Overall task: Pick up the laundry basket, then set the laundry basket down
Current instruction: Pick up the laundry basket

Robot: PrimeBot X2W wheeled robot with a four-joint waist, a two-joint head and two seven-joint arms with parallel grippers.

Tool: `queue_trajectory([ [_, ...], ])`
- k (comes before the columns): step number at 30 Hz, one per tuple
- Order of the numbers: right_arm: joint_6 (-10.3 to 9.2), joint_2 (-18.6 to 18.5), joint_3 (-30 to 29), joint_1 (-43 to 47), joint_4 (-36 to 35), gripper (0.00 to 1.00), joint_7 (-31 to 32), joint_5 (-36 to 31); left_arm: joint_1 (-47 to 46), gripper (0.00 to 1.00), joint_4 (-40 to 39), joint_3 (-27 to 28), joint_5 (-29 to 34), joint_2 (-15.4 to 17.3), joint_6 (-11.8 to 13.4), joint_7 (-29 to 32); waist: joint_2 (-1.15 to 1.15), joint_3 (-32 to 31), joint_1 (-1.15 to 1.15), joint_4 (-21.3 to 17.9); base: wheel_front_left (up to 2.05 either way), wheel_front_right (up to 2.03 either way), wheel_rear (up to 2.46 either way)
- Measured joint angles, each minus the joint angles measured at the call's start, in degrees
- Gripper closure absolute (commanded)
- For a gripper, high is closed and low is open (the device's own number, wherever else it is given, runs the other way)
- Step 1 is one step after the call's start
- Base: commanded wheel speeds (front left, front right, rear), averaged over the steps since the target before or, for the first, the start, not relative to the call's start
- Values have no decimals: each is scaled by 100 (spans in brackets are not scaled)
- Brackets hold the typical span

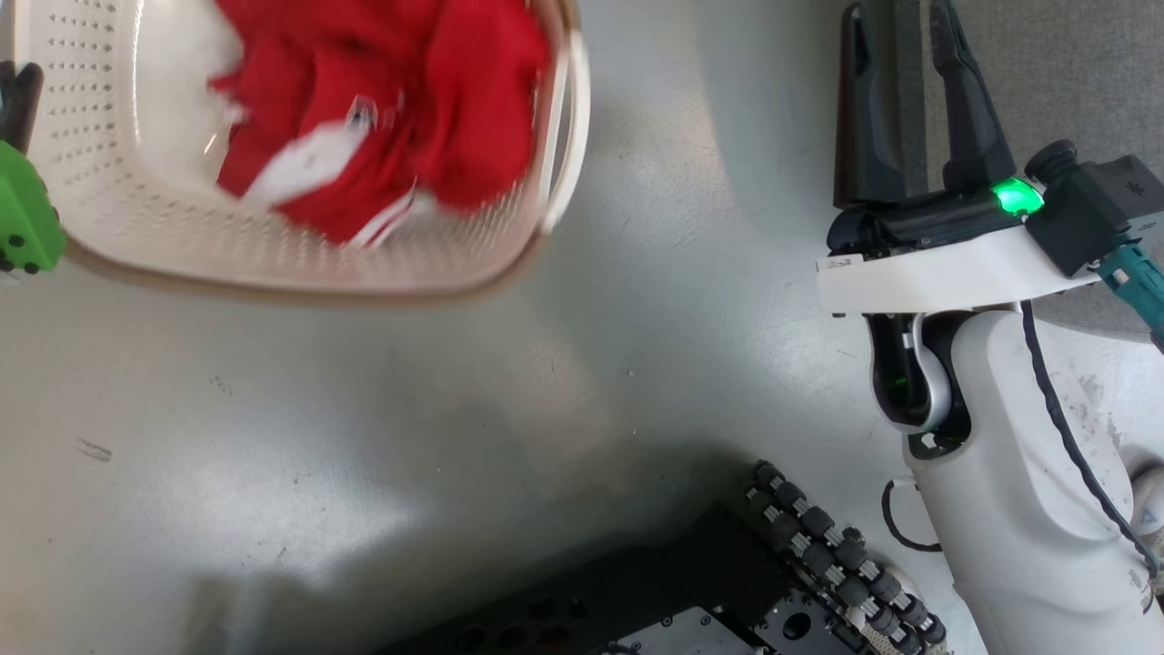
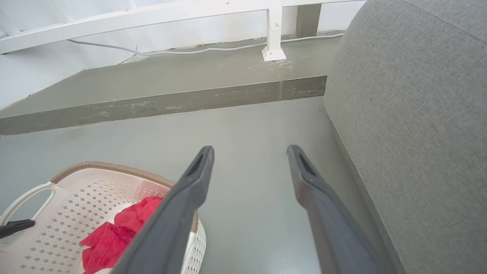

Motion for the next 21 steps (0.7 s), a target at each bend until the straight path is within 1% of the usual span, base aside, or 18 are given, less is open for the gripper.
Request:
queue_trajectory([
  [5,0,0,-20,-2,0,0,0,0,-117,100,91,-58,-85,-21,1,-34,0,13,0,22,0,0,0],
  [11,0,-1,-88,-8,0,0,0,-4,-132,100,301,-8,-99,-64,0,-213,0,5,0,85,0,0,0],
  [21,-5,-1,-285,-8,59,0,0,-58,-9,100,866,189,-404,-508,3,-691,0,-152,0,329,0,0,0],
])
